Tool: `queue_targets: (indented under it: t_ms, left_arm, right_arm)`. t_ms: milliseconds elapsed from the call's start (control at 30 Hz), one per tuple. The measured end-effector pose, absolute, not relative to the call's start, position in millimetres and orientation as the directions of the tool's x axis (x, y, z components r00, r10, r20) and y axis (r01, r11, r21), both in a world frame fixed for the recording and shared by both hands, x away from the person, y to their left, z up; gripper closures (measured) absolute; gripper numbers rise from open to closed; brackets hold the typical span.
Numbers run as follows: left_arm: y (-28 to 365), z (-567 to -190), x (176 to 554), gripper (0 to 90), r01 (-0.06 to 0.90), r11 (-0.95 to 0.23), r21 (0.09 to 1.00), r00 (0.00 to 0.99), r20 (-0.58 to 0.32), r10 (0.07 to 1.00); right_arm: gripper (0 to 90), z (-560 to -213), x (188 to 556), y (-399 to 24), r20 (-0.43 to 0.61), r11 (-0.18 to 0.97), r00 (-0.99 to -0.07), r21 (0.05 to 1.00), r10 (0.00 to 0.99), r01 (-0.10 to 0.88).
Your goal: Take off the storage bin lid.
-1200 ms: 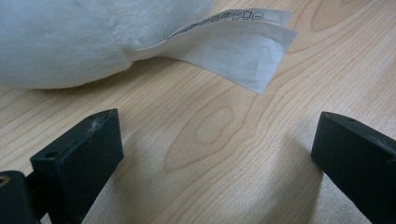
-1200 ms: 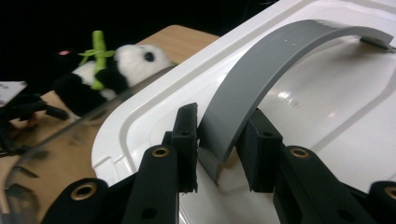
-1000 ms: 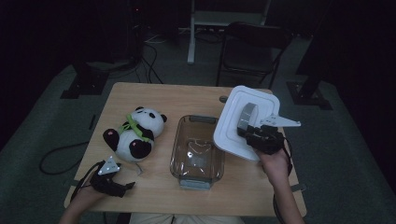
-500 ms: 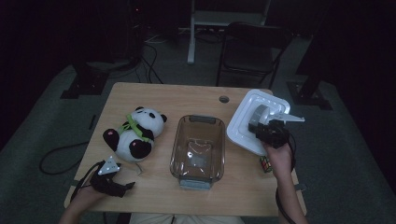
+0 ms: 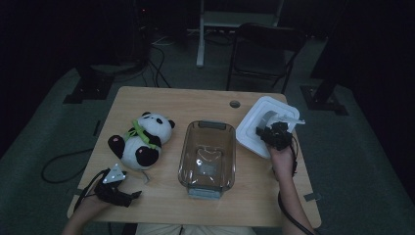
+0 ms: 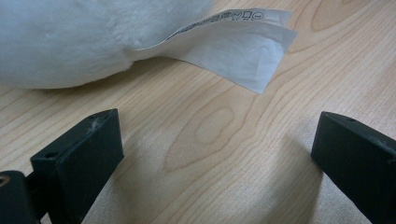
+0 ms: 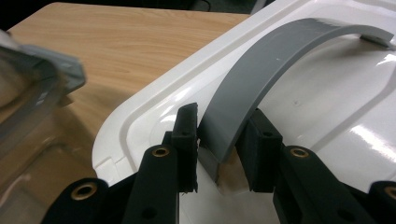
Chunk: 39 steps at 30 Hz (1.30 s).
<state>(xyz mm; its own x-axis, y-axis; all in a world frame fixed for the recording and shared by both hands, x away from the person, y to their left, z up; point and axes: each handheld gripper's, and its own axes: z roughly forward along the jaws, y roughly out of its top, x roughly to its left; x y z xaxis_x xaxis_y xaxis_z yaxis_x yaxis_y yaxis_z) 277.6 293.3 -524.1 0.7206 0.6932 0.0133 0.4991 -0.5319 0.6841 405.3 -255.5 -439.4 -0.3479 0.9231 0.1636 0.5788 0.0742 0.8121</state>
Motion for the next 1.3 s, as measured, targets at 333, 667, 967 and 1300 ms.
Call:
queue_targets:
  t_ms: [333,667,967,1300]
  left_arm:
    - [293.3,-524.1,277.6,2.7,0.499,-0.532,0.684,0.721,0.013,0.693]
    - [293.3,-524.1,277.6,2.7,0.499,-0.532,0.684,0.721,0.013,0.693]
    - [293.3,-524.1,277.6,2.7,0.499,-0.532,0.684,0.721,0.013,0.693]
    - [293.3,-524.1,277.6,2.7,0.499,-0.532,0.684,0.721,0.013,0.693]
  right_arm:
    - [69.5,-453.2,420.2,-247.3,0.195,0.016,-0.293,0.808,0.936,0.590]
    - [69.5,-469.2,430.8,-240.2,0.216,0.002,-0.283,0.791,0.935,0.612]
    - [69.4,-471.5,440.9,-228.1,0.242,-0.027,-0.265,0.782,0.933,0.623]
    - [69.3,-501.9,454.2,-228.8,0.282,-0.058,-0.229,0.738,0.932,0.672]
